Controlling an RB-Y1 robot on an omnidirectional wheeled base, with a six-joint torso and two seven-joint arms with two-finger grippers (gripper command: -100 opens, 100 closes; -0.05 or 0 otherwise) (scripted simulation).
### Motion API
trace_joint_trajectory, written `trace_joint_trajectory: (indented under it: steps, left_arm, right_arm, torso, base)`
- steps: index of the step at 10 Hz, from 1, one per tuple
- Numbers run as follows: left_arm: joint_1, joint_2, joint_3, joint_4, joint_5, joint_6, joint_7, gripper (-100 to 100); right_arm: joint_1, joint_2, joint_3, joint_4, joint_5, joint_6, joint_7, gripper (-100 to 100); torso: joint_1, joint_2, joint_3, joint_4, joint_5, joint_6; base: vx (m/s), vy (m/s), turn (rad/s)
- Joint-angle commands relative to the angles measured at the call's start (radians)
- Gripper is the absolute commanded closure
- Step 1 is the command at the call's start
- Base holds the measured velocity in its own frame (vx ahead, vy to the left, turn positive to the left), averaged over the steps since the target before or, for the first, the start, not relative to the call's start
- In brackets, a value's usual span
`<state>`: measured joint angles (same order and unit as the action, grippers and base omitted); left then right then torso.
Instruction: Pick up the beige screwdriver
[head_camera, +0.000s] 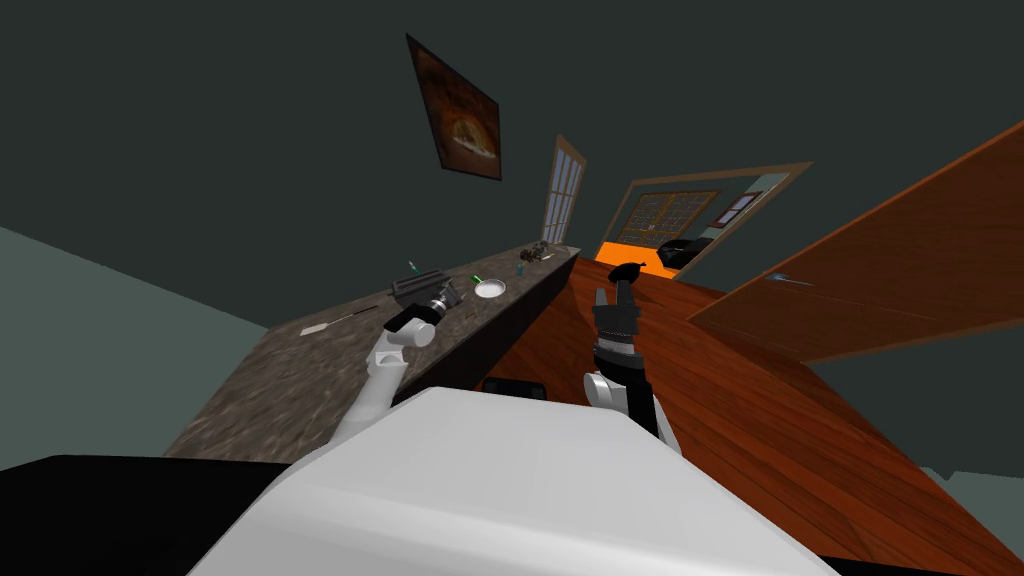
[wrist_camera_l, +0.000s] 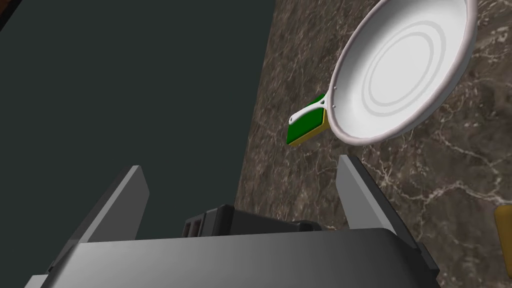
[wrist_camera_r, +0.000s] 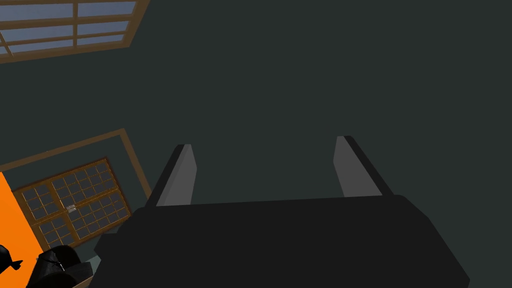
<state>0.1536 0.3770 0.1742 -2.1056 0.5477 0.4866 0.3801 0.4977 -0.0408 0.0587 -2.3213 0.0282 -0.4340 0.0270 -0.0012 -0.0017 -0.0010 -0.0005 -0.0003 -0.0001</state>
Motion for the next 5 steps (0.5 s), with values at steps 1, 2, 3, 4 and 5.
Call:
trace_joint_trajectory:
  steps: [1,2,3,4,5]
  left_arm:
    - [-0.007,0.011,0.005,0.009,0.017,0.049,0.017,-100]
    - [-0.027,0.031,0.016,0.026,0.045,0.079,0.049,-100]
    - [-0.027,0.031,0.016,0.026,0.045,0.108,0.049,-100]
    - [-0.027,0.031,0.016,0.026,0.045,0.116,0.049,-100]
    - [-0.045,0.049,0.026,0.045,0.071,0.154,0.08,-100]
  right_arm:
    - [0.0,0.0,0.0,0.0,0.0,0.0,0.0,0]
    - [0.0,0.0,0.0,0.0,0.0,0.0,0.0,0]
    - [0.0,0.0,0.0,0.0,0.0,0.0,0.0,0]
    - [0.0,0.0,0.0,0.0,0.0,0.0,0.0,0]
    - [0.0,0.0,0.0,0.0,0.0,0.0,0.0,0]
  torso:
    - [0.0,0.0,0.0,0.0,0.0,0.0]
    - [0.0,0.0,0.0,0.0,0.0,0.0]
    - [-0.001,0.0,0.0,0.0,0.0,0.0]
    - [-0.001,0.0,0.0,0.0,0.0,0.0]
    - [0.0,0.001,0.0,0.0,0.0,0.0]
  base:
    - [0.032,-0.021,-0.027]
    - [0.034,-0.028,-0.047]
    - [0.031,-0.03,-0.02]
    - [0.018,-0.015,0.007]
    - [0.032,-0.021,-0.028]
